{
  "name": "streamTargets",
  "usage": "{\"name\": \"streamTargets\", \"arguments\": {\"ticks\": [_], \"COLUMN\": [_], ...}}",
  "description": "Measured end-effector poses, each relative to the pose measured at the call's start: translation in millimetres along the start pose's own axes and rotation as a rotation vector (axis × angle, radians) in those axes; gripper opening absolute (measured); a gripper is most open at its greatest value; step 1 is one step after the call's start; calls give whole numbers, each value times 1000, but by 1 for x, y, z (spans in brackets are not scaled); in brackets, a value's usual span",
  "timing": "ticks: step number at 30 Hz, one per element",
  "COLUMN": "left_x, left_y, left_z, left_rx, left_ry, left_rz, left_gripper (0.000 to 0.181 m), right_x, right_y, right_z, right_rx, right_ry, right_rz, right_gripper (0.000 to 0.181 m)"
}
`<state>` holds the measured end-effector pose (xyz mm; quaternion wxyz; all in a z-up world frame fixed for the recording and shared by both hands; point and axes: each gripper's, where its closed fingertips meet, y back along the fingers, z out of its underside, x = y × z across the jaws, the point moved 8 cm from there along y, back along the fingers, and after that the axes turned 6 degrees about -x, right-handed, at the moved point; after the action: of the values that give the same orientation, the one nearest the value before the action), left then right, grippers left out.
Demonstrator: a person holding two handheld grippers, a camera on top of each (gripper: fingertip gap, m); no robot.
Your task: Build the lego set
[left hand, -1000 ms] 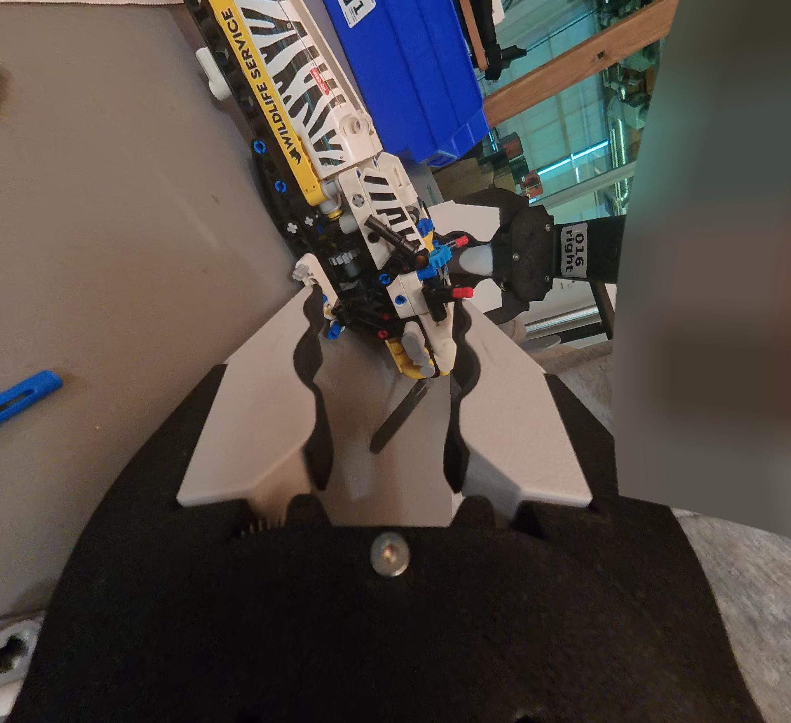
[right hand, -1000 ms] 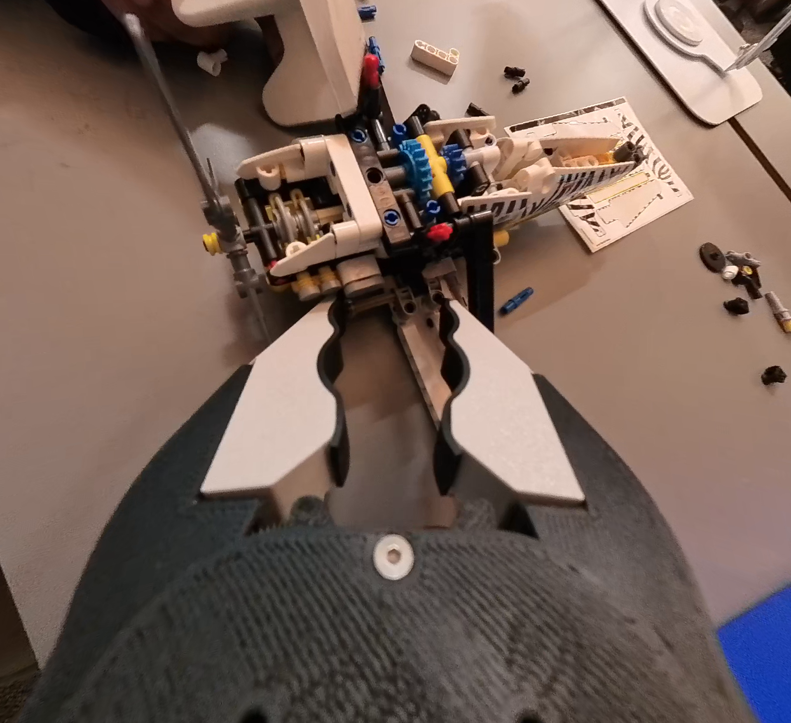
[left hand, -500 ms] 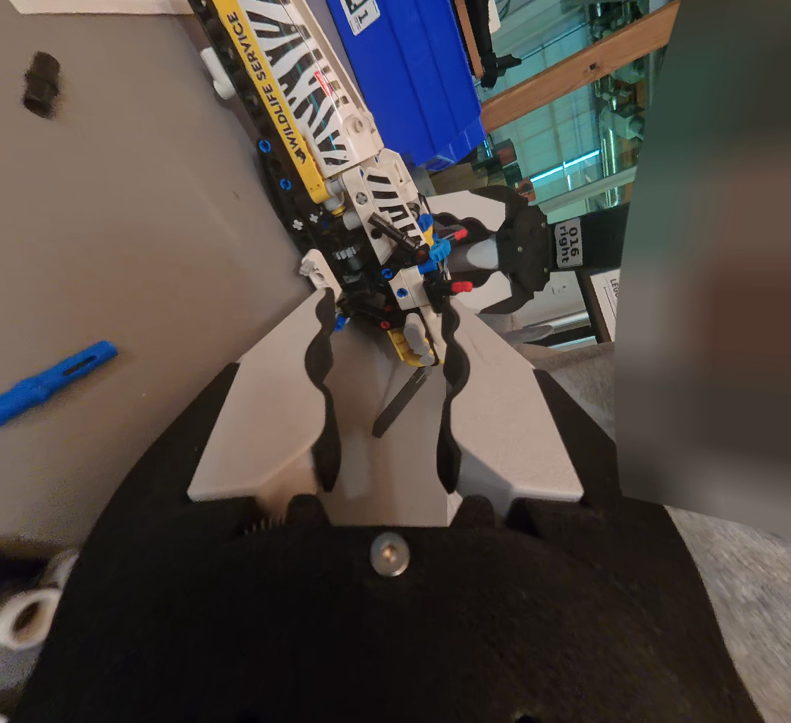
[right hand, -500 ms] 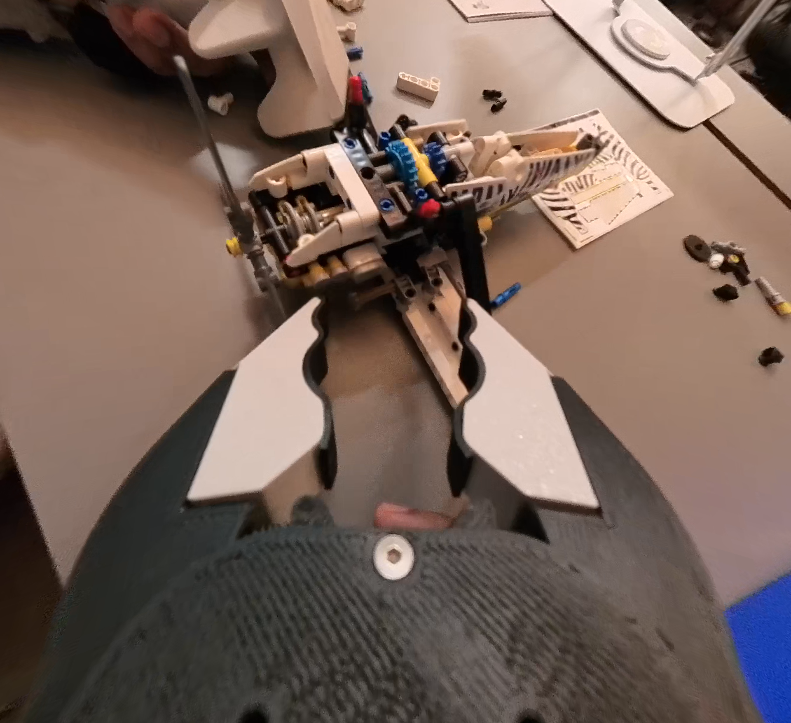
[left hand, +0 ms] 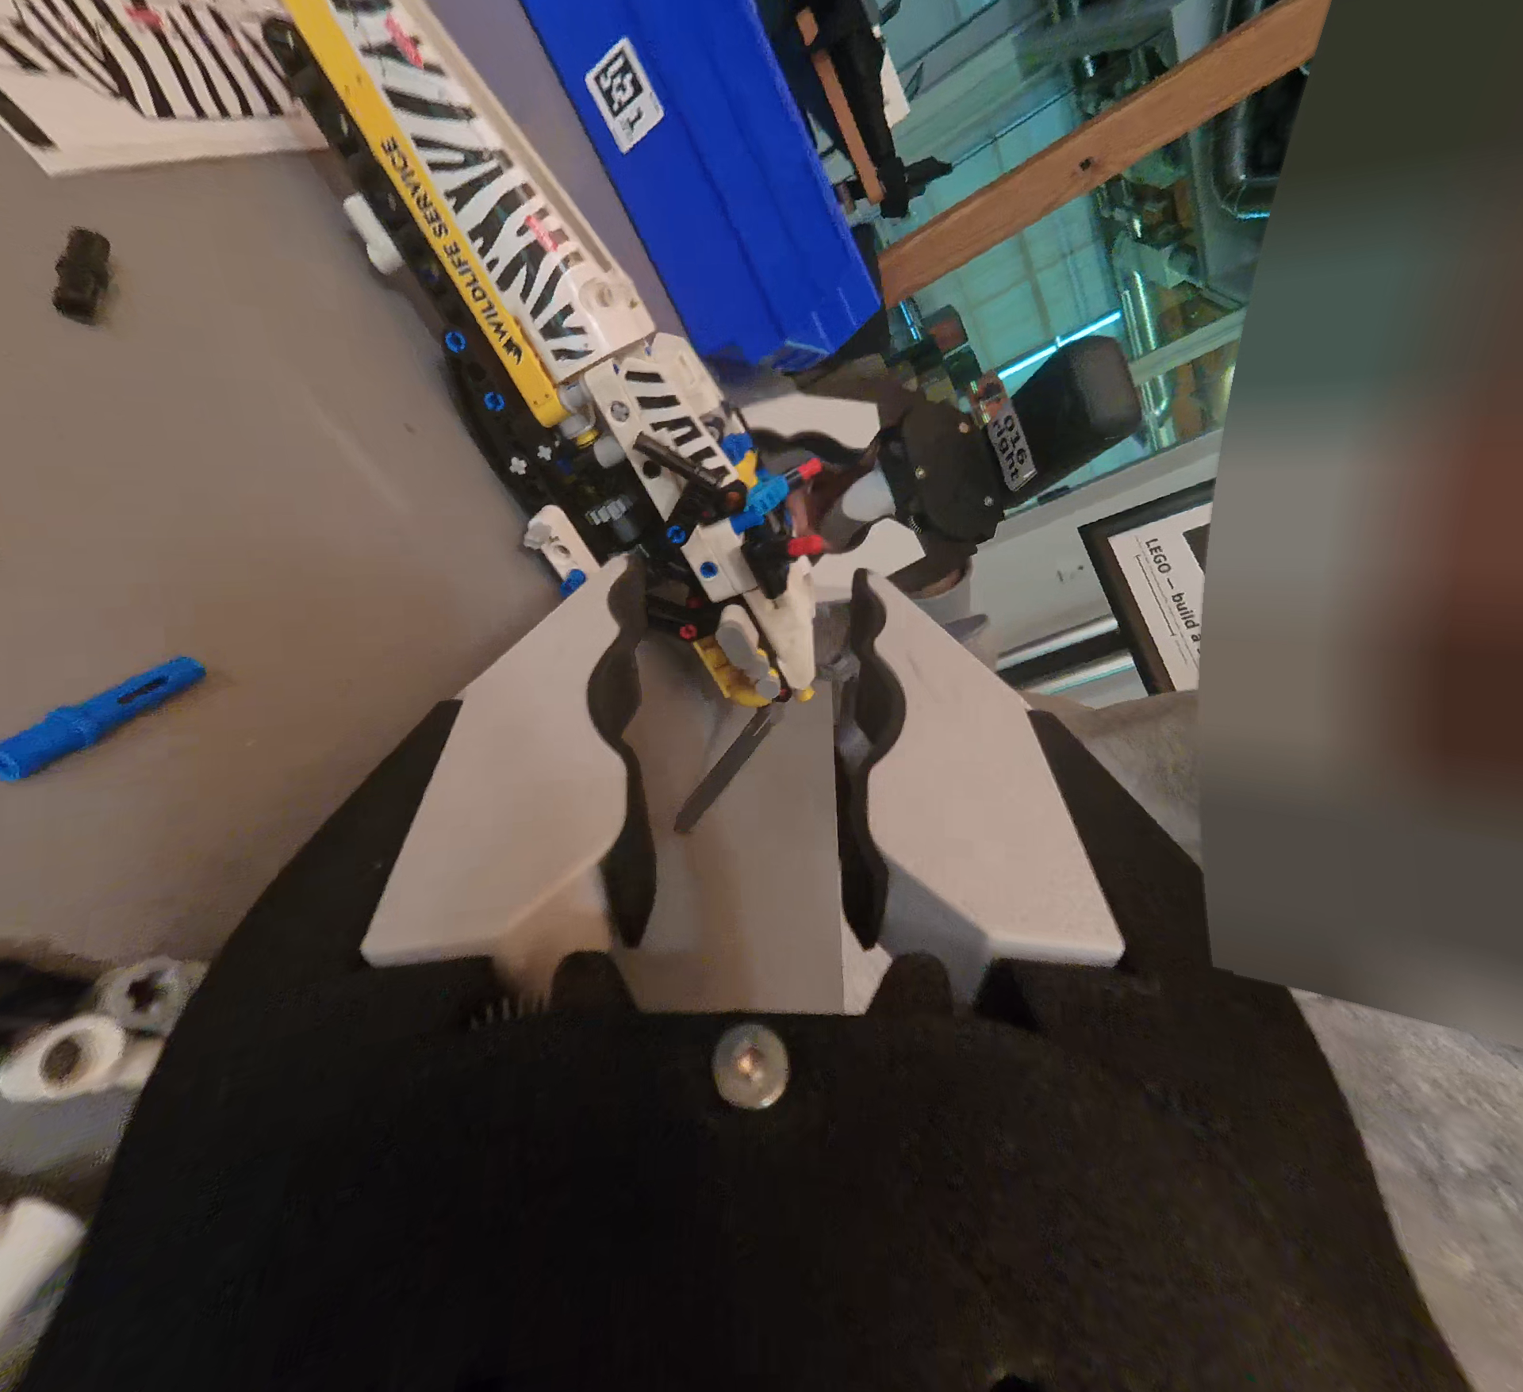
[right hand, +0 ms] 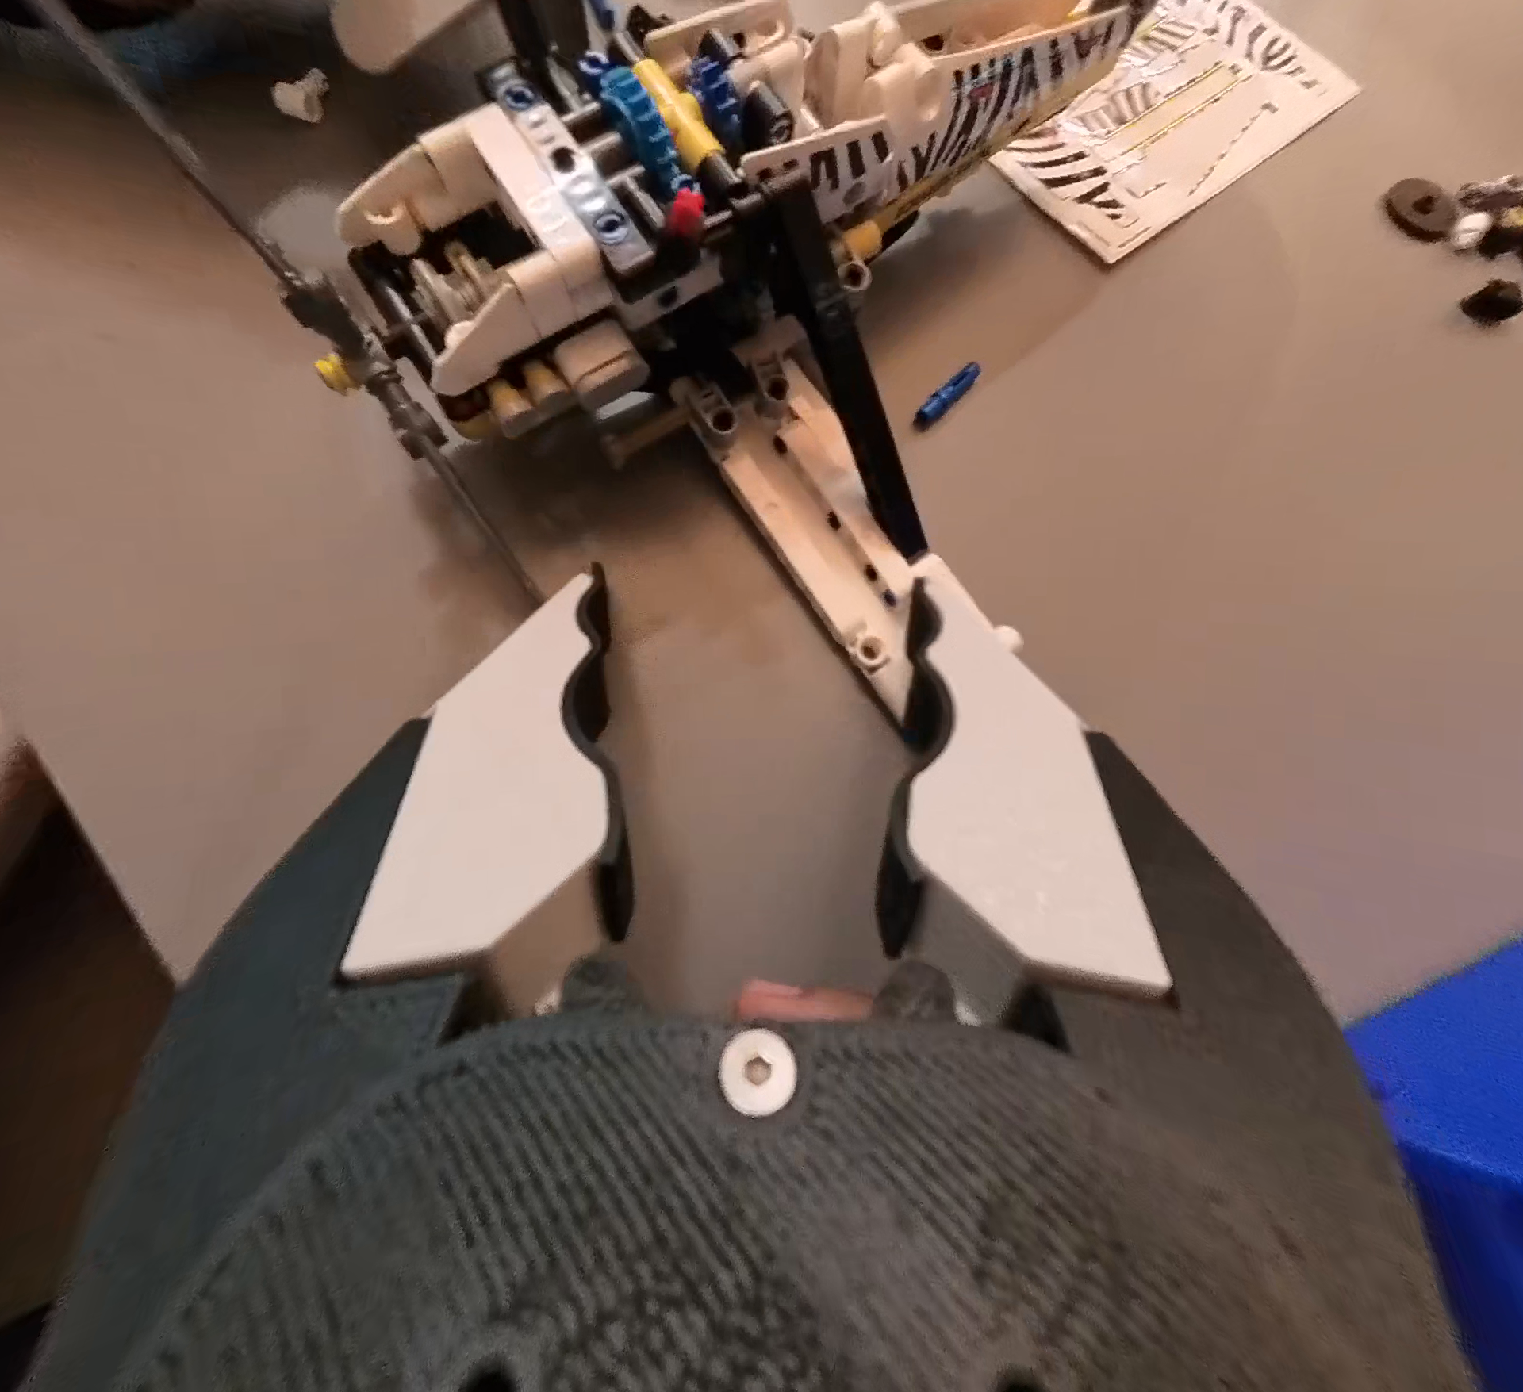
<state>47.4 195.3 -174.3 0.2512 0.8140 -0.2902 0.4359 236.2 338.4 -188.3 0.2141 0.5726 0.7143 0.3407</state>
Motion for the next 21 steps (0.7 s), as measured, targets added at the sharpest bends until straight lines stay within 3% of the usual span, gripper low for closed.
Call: {"name": "streamTargets", "arguments": {"ticks": [6, 11, 14, 18, 21], "left_x": [17, 40, 54, 64, 67], "left_y": [32, 53, 48, 29, 12], "left_z": [3, 14, 19, 27, 37], "left_rx": [81, 187, 205, 193, 163], "left_ry": [-128, -249, -320, -362, -424], "left_rz": [-65, -150, -168, -198, -270], "left_gripper": [45, 46, 46, 47, 46], "right_x": [-30, -68, -84, -63, -55], "right_y": [3, -7, -8, 1, -4], "right_z": [-4, -12, -20, -24, -18], "right_rx": [-91, 1, 16, 114, 91], "right_ry": [-8, -72, -44, -148, -267], "right_rz": [3, -47, -93, 117, 105], "right_gripper": [70, 67, 70, 65, 66]}}
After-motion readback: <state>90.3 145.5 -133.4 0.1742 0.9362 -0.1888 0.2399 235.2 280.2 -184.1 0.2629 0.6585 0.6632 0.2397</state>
